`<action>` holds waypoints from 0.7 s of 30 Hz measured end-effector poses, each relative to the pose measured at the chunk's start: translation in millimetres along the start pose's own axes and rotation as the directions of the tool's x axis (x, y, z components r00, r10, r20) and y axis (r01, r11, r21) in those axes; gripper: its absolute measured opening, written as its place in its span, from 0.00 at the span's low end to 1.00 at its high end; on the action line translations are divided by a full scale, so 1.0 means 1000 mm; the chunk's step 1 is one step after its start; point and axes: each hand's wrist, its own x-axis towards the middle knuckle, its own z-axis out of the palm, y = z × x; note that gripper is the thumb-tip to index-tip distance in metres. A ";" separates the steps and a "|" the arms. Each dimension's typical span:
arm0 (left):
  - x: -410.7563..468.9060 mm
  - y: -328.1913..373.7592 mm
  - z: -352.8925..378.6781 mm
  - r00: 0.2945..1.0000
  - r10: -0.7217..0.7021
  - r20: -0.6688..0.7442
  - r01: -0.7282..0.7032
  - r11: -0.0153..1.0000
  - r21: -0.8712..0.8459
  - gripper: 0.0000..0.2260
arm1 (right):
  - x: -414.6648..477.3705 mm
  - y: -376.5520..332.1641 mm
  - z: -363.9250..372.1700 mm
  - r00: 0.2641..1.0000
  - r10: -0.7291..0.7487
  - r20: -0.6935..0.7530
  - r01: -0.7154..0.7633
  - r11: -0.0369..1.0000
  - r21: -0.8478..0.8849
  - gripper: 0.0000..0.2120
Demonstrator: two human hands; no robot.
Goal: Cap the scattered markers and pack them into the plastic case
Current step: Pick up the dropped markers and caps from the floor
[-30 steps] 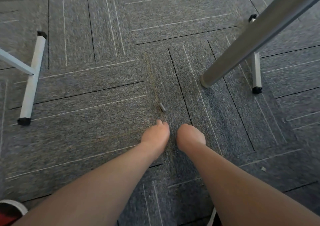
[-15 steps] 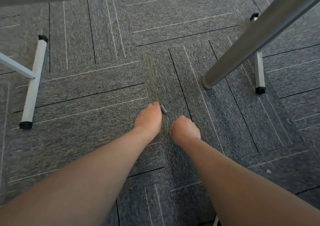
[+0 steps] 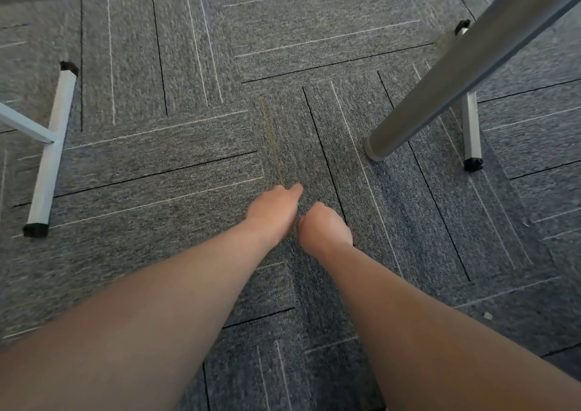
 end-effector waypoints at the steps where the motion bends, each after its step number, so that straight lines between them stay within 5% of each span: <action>1: -0.002 0.002 0.002 1.000 0.002 0.009 -0.001 1.000 -0.001 0.19 | 0.000 0.000 0.000 1.000 0.001 0.003 -0.001 1.000 -0.001 0.12; 12: -0.016 0.009 0.017 0.996 -0.087 0.004 0.086 0.995 0.043 0.08 | 0.000 0.006 0.000 0.999 0.043 0.006 -0.043 0.999 0.000 0.11; 21: -0.035 -0.013 -0.007 0.959 -0.281 -0.030 0.245 0.879 -0.410 0.09 | -0.012 -0.023 -0.021 0.999 -0.005 -0.045 0.009 0.996 0.093 0.13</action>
